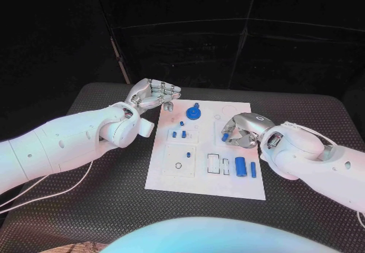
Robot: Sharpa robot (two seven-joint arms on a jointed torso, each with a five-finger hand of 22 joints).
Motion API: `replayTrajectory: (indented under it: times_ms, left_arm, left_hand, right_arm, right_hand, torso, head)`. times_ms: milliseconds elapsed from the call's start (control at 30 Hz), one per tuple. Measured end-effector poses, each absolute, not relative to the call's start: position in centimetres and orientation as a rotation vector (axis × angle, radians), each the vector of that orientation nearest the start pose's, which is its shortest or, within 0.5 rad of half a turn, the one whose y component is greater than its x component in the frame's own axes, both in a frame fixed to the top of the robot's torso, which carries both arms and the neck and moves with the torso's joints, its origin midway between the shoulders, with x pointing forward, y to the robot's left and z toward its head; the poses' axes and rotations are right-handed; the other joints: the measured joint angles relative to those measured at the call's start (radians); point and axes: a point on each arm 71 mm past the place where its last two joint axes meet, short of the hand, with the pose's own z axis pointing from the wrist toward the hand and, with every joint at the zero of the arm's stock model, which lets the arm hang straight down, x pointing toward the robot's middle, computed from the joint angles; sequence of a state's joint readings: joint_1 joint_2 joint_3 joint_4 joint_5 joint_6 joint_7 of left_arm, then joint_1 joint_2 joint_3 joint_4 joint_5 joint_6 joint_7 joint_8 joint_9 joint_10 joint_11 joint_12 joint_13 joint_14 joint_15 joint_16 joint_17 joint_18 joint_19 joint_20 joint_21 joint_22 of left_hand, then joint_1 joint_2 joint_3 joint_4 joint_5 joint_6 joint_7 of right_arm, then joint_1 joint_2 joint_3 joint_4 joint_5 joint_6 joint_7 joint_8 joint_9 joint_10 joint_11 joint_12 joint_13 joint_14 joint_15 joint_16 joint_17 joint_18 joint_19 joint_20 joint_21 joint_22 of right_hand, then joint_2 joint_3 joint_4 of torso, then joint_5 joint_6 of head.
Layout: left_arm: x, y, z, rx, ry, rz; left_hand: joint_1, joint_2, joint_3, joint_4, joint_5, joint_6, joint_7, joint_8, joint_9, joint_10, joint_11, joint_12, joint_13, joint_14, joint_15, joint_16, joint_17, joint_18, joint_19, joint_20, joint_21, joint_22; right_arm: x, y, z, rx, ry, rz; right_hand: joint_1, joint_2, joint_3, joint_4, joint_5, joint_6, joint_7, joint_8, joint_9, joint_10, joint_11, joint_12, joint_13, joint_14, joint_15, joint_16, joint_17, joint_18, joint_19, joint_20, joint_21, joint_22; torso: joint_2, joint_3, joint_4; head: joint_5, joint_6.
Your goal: Assemble the parts on the task board
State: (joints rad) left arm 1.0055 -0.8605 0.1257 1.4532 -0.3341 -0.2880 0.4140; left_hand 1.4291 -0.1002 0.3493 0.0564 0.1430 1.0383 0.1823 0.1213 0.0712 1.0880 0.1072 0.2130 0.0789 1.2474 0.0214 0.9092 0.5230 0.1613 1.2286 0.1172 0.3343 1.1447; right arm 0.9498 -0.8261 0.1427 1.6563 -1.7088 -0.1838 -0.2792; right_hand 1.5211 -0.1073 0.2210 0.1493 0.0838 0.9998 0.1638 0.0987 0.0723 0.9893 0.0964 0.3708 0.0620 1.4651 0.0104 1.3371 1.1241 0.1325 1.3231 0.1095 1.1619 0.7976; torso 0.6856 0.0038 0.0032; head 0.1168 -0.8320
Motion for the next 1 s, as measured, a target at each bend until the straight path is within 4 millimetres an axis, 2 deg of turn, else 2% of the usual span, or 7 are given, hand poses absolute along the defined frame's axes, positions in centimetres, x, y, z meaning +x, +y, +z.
replayTrajectory:
  times_ms: [200, 367, 533, 900, 933, 967, 1000]
  left_arm:
    - [48.46, 23.65, -21.10, -0.888, 1.424, -1.452]
    - [48.47, 23.66, -21.11, -0.888, 1.425, -1.452]
    - [48.48, 23.69, -21.12, -0.889, 1.425, -1.451]
    - [48.48, 23.73, -21.15, -0.889, 1.426, -1.450]
    - [48.47, 23.74, -21.17, -0.890, 1.426, -1.450]
    - [48.46, 23.76, -21.20, -0.890, 1.427, -1.449]
    - [48.46, 23.79, -21.25, -0.891, 1.427, -1.448]
  left_hand:
    - [0.000, 0.000, 0.000, 0.000, 0.000, 0.000, 0.000, 0.000, 0.000, 0.000, 0.000, 0.006, 0.000, 0.000, 0.000, 0.000, -0.001, 0.000, 0.000, 0.000, -0.006, -0.002]
    - [0.000, 0.000, 0.000, 0.000, 0.000, 0.000, 0.000, 0.000, 0.000, 0.000, 0.000, 0.007, 0.000, 0.000, 0.000, 0.000, -0.001, 0.000, 0.000, 0.000, -0.006, -0.002]
    - [0.000, 0.000, 0.000, 0.000, 0.000, -0.011, 0.003, 0.000, -0.001, -0.004, 0.004, 0.007, 0.000, 0.000, 0.000, 0.000, -0.001, 0.000, 0.000, 0.000, -0.006, -0.003]
    - [0.000, 0.000, 0.000, 0.000, 0.000, -0.011, 0.003, 0.000, -0.001, -0.004, 0.004, 0.007, 0.000, 0.000, 0.000, 0.000, -0.002, 0.000, 0.000, 0.000, -0.006, -0.003]
    - [0.000, 0.000, 0.000, 0.000, 0.000, -0.011, 0.003, 0.000, -0.001, -0.004, 0.004, 0.007, 0.000, 0.000, 0.000, 0.000, -0.002, 0.000, 0.000, 0.000, -0.006, -0.003]
    - [0.000, 0.000, 0.000, 0.000, 0.000, -0.011, 0.003, 0.000, -0.001, -0.004, 0.004, 0.007, 0.000, 0.000, 0.000, 0.000, -0.002, 0.000, 0.000, 0.000, -0.006, -0.003]
    - [0.000, 0.000, 0.000, 0.000, 0.000, -0.011, 0.003, 0.000, -0.001, -0.004, 0.004, 0.007, 0.000, 0.000, 0.000, 0.000, -0.002, 0.000, 0.000, 0.000, -0.006, -0.003]
  right_arm:
    - [43.78, -15.69, -22.55, -0.248, 1.778, 0.584]
    - [43.90, -15.62, -22.60, -0.249, 1.782, 0.582]
    - [44.05, -15.74, -22.78, -0.249, 1.788, 0.575]
    - [44.02, -15.68, -22.71, -0.244, 1.780, 0.575]
    - [43.90, -15.67, -22.59, -0.243, 1.775, 0.580]
    - [43.77, -15.68, -22.44, -0.243, 1.769, 0.584]
    - [43.66, -15.73, -22.28, -0.240, 1.762, 0.588]
  right_hand:
    - [0.000, 0.000, 0.060, 0.005, 0.000, 0.050, -0.010, 0.005, -0.001, 0.077, -0.012, -0.034, 0.000, 0.000, -0.008, 0.009, 0.017, 0.000, 0.016, -0.009, 0.024, 0.039]
    - [-0.020, -0.020, 0.095, 0.009, 0.000, 0.062, -0.012, -0.001, -0.004, 0.107, -0.017, -0.068, 0.000, 0.003, -0.011, 0.013, 0.019, 0.000, 0.019, -0.013, 0.035, 0.055]
    - [-0.026, -0.026, 0.111, 0.009, 0.000, 0.062, -0.012, -0.007, -0.005, 0.120, -0.018, -0.083, 0.000, 0.003, -0.011, 0.013, 0.022, 0.000, 0.026, -0.013, 0.042, 0.068]
    - [-0.035, -0.018, 0.175, -0.002, -0.008, 0.109, -0.028, -0.013, -0.005, 0.169, -0.030, -0.108, 0.002, 0.000, -0.021, 0.022, 0.032, 0.000, 0.044, -0.026, 0.077, 0.122]
    - [-0.035, -0.018, 0.176, -0.002, -0.008, 0.111, -0.027, -0.014, -0.005, 0.171, -0.032, -0.109, 0.002, 0.000, -0.021, 0.022, 0.032, -0.002, 0.045, -0.027, 0.079, 0.128]
    - [-0.036, -0.017, 0.182, -0.003, -0.008, 0.114, -0.025, -0.014, -0.004, 0.176, -0.031, -0.113, 0.002, 0.000, -0.021, 0.022, 0.032, -0.017, 0.048, -0.030, 0.085, 0.136]
    - [-0.037, -0.016, 0.183, -0.002, -0.008, 0.114, -0.025, -0.012, -0.004, 0.178, -0.032, -0.113, 0.002, 0.002, -0.023, 0.022, 0.032, -0.017, 0.050, -0.028, 0.088, 0.142]
  torso:
    - [0.000, 0.0004, 0.0000]
    - [0.000, 0.0005, -0.0001]
    - [0.000, 0.0000, -0.0003]
    - [-0.001, 0.0001, -0.0003]
    - [-0.002, 0.0006, -0.0003]
    - [-0.002, 0.0010, -0.0003]
    - [-0.002, 0.0012, -0.0002]
  head:
    - [0.001, -0.001]
    - [0.000, -0.003]
    - [-0.001, -0.005]
    - [-0.001, -0.006]
    - [0.000, -0.006]
    - [0.000, -0.005]
    - [0.000, -0.004]
